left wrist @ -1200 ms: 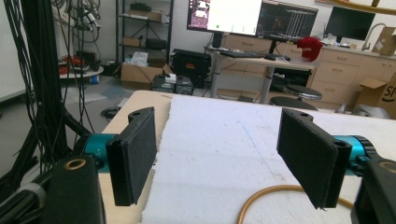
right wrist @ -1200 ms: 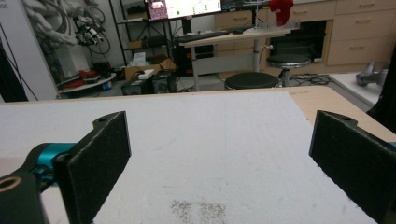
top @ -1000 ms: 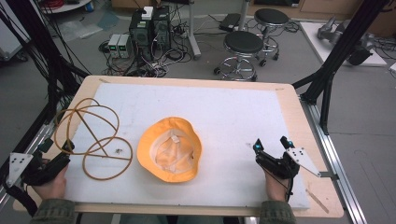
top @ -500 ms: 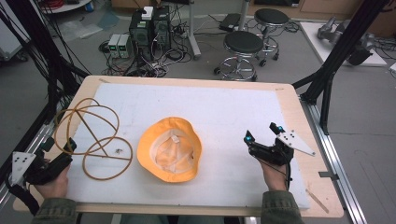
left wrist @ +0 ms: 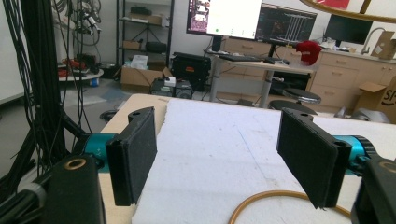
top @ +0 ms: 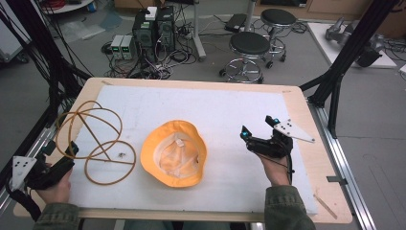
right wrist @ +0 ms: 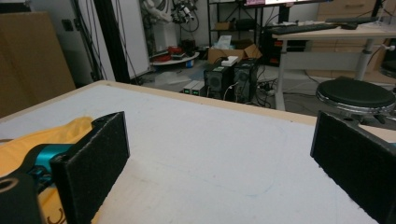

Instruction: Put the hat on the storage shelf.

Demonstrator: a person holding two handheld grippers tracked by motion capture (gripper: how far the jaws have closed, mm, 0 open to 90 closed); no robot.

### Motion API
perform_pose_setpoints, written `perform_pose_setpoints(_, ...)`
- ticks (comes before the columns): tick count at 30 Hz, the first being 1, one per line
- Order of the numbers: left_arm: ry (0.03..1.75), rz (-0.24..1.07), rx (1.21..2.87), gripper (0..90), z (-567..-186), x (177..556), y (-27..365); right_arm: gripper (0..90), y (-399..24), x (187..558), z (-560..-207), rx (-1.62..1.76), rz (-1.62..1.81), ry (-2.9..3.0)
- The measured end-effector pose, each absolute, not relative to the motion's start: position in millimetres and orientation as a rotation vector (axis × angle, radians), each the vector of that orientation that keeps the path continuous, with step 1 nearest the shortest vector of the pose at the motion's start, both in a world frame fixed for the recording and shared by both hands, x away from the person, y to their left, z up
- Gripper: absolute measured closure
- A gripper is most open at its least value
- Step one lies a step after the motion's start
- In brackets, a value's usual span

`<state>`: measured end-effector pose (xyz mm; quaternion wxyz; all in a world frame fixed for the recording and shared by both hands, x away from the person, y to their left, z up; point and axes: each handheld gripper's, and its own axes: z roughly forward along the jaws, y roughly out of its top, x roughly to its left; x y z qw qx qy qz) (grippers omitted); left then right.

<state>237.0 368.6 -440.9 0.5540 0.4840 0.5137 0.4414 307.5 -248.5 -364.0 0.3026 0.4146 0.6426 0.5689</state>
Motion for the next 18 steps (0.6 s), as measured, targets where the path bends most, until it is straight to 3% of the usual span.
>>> perform_pose_setpoints(18,1.210,1.039,1.141,28.9,-441.1,237.5,368.8,3.3,-213.9,318.3,-354.1,1.023,1.484,1.823)
